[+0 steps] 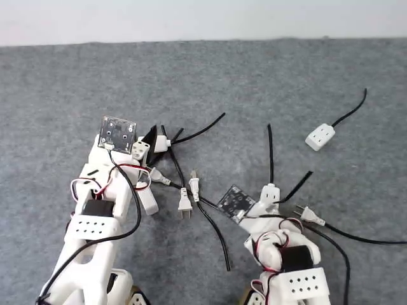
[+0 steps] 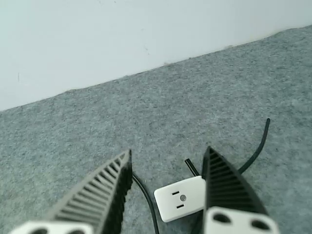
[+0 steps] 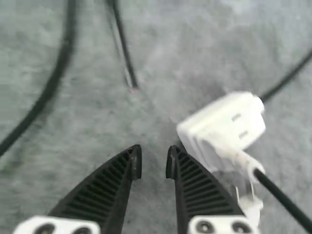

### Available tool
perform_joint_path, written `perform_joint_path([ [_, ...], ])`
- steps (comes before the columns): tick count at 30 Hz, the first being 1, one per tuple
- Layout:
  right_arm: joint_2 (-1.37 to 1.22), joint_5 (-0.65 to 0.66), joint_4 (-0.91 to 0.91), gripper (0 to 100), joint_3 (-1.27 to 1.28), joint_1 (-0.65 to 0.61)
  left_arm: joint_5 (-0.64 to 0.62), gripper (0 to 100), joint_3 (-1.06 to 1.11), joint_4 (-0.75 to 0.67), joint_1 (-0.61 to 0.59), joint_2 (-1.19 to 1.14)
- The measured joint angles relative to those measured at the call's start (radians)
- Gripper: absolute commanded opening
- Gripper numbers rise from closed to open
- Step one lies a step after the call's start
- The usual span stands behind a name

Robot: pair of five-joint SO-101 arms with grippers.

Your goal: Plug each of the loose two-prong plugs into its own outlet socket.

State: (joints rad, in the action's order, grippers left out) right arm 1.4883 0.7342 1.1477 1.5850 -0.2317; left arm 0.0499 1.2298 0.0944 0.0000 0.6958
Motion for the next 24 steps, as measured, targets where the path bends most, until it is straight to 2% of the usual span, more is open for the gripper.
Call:
perform_joint_path([
  [4,0.000,0.000,0.000,10.4,0.000,-0.074,0.000,23,0.000,0.000,0.000,0.000],
  [12,0.000,0.000,-0.077,10.4,0.034,-0.084,0.000,23,0.000,0.000,0.000,0.000],
  [20,0.000,0.000,-0.193,10.4,0.035,0.087,0.000,23,0.000,0.000,0.000,0.000],
  [24,0.000,0.000,-0.195,10.4,0.035,0.123,0.000,23,0.000,0.000,0.000,0.000],
])
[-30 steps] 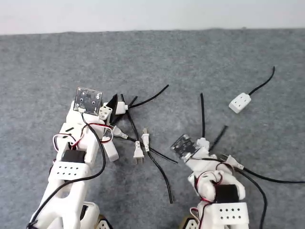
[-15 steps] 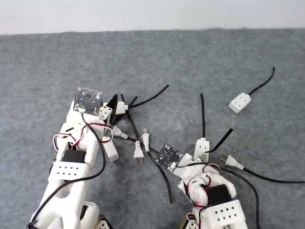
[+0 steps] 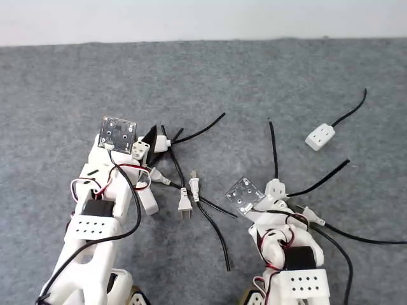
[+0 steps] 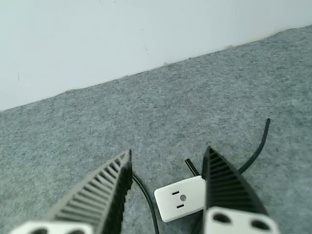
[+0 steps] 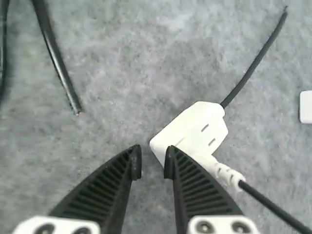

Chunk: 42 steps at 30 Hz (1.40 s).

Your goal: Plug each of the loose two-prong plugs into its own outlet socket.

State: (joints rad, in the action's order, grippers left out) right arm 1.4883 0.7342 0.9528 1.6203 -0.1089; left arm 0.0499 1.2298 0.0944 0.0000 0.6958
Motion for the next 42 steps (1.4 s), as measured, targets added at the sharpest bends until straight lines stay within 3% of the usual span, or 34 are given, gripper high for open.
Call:
perform_joint_path([
  [9,-0.089,-0.129,0.075,10.7,-0.138,0.003,0.000,23,0.000,-0.002,0.002,-0.063],
  [17,-0.511,-0.141,0.025,10.7,-0.298,0.012,0.000,23,-0.023,-0.026,0.009,-0.112],
  [21,-0.744,-0.141,-0.066,10.7,-0.376,0.110,0.000,23,-0.023,-0.026,0.009,-0.115],
  [25,-0.951,-0.123,-0.141,10.7,-0.505,0.285,0.000,23,-0.034,-0.026,0.009,-0.118],
  [32,-1.290,-0.051,-0.155,10.8,-0.795,0.514,0.000,23,-0.037,-0.026,0.009,-0.118],
  [36,-1.425,-0.048,-0.155,10.8,-0.864,0.529,0.000,23,-0.037,-0.026,0.009,-0.118],
  [42,-1.422,-0.046,-0.155,10.9,-0.852,0.462,0.000,23,-0.037,-0.026,0.009,-0.118],
])
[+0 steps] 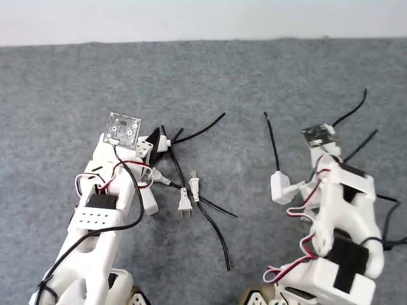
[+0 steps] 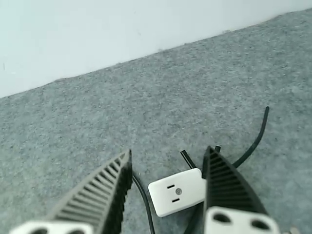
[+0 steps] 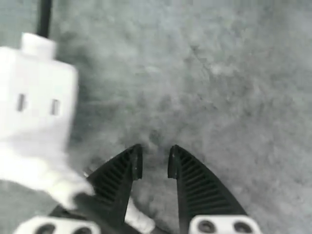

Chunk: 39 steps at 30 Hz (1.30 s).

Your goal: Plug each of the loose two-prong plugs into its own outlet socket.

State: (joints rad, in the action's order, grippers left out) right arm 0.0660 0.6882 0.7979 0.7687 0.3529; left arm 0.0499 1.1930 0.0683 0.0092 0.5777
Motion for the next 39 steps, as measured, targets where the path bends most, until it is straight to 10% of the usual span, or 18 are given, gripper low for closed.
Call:
perform_joint_path([
  [19,0.594,-0.083,0.203,10.9,0.315,-0.473,0.000,23,0.000,0.000,0.000,0.000],
  [39,0.170,-0.084,-0.005,10.9,0.196,-0.532,0.000,23,0.000,0.000,0.000,0.000],
])
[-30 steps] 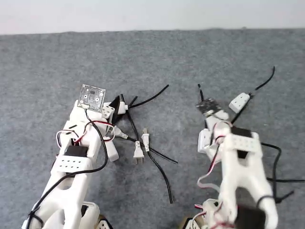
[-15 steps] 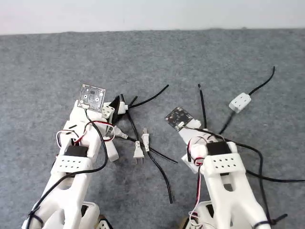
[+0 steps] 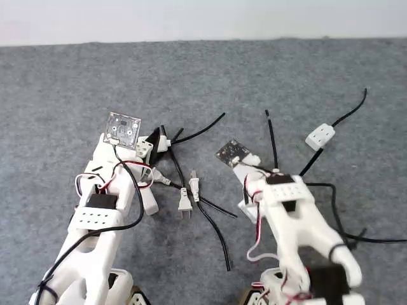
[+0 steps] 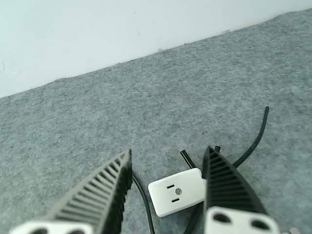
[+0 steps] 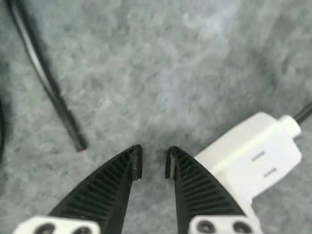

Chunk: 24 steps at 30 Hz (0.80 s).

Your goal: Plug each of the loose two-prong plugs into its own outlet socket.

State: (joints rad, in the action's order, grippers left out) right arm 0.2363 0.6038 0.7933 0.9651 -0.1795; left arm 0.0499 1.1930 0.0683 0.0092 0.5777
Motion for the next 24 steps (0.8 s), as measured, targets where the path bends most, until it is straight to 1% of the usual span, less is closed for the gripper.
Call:
perform_joint_path([
  [5,-0.101,0.000,0.052,10.9,-0.103,0.000,0.000,23,0.000,0.000,0.000,0.000],
  [8,-0.127,0.000,0.060,10.9,-0.138,0.046,0.000,23,0.000,0.000,0.000,0.000],
  [10,-0.143,0.002,0.032,10.6,-0.166,0.115,0.000,23,0.000,0.000,0.000,0.000],
  [14,-0.195,0.002,-0.023,10.6,-0.275,0.321,0.000,23,0.000,0.000,0.000,0.000],
  [15,-0.216,0.023,-0.023,10.6,-0.302,0.359,0.000,23,0.000,0.000,0.000,0.000],
  [19,-0.350,0.104,-0.023,10.7,-0.427,0.482,0.000,23,0.000,0.000,0.000,0.000],
  [21,-0.430,0.112,-0.021,10.7,-0.506,0.537,0.000,23,0.000,0.000,0.000,0.000],
  [24,-0.535,0.118,-0.012,10.8,-0.618,0.582,0.000,23,0.000,0.000,0.000,0.000],
])
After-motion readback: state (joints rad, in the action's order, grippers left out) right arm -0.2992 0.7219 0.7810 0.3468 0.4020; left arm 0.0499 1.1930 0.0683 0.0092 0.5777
